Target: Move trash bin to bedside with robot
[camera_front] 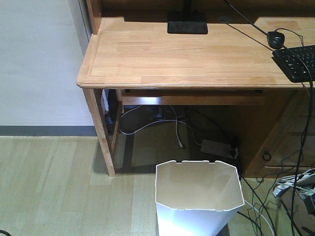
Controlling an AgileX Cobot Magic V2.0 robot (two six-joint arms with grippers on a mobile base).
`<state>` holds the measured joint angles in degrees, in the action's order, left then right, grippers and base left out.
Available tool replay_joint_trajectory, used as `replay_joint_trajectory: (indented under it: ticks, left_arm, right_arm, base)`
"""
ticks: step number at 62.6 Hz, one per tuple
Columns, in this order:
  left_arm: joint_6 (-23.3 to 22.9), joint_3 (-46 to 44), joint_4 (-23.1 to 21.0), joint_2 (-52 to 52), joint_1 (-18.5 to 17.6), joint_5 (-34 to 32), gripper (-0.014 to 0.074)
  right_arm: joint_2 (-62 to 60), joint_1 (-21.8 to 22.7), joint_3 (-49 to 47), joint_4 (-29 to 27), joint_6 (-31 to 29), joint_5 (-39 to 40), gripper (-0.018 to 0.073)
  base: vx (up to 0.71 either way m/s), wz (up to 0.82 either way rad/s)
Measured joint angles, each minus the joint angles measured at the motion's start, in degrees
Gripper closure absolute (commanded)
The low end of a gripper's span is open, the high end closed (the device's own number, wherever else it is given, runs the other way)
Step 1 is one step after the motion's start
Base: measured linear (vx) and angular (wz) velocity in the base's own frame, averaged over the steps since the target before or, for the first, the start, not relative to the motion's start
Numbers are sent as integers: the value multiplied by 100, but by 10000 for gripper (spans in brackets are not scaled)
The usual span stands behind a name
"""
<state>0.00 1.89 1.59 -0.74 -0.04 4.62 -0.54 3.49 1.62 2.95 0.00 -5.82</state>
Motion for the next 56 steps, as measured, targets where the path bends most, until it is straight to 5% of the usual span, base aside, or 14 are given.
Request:
replay_joint_trajectory:
  ticks: [56]
  left_arm:
    - [0, 0, 0, 0, 0, 0, 603]
  right_arm:
    - [0, 0, 0, 0, 0, 0, 568]
  base:
    - [0, 0]
